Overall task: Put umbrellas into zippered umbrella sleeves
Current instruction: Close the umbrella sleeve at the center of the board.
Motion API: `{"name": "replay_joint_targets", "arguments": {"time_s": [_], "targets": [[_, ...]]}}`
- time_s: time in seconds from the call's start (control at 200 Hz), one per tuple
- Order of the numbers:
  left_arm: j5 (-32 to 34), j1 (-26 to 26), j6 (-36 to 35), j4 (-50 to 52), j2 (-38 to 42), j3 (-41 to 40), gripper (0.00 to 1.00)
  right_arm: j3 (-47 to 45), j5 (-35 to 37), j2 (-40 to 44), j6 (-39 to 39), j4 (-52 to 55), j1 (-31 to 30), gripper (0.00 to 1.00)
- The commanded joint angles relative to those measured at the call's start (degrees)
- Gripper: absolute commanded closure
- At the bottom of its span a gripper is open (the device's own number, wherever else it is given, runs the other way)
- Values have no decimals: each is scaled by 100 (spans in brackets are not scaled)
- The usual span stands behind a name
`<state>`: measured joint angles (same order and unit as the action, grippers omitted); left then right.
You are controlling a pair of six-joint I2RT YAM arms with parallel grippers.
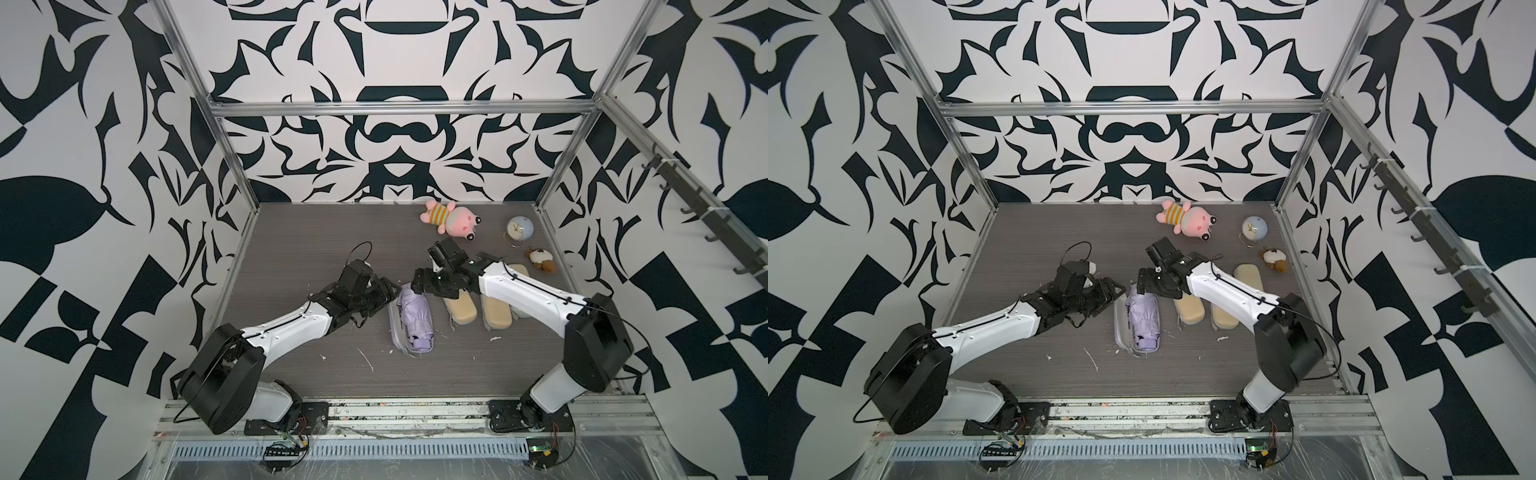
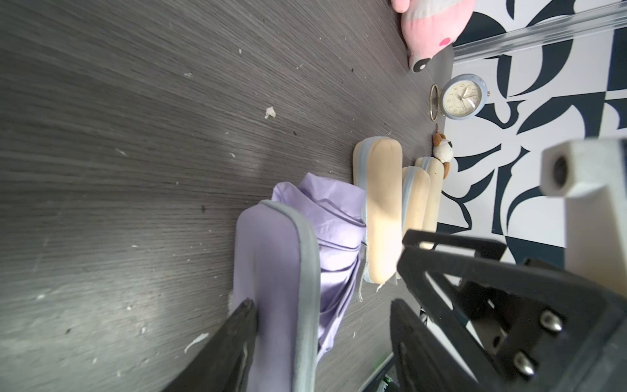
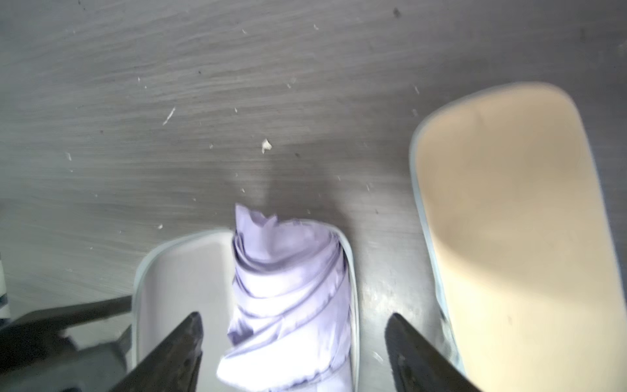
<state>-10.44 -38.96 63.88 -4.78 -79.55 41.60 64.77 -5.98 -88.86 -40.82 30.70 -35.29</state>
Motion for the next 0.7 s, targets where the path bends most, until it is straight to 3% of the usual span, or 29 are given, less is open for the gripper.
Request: {"name": "replay_joint_targets", "arguments": {"time_s": [0.0,0.095,0.165,0.205,0.26,0.315,0.415,0.485,0.695], "targets": [[-194,-60,37,-178,-30,89,36,-606,-383,459,-165,-491,197,47],[-228,-161,76,-281,-257,215,42,-1052,-548,601,-306,-825,222,68],[-257,-204,158,-455,-410,214,47,-1327,-673,737,-324,-1054,243,69],[-264,-207,203,-527,-502,219,50,-1536,-876,869,-317,-1303,301,59],[-257,-217,246,-551,-606,266,54,-1893,-1432,1101,-291,-1827,425,34],[-224,-241,265,-557,-673,328,57,-2201,-1996,1331,-183,-2176,571,22],[-149,-343,274,-598,-810,423,62,-2486,-2690,1577,-2,-2214,820,13],[-143,-414,299,-629,-983,500,64,-2475,-2799,1625,259,-1961,831,6],[-34,-651,360,-632,-1408,733,69,-2404,-2935,1312,623,-1897,839,1]]}}
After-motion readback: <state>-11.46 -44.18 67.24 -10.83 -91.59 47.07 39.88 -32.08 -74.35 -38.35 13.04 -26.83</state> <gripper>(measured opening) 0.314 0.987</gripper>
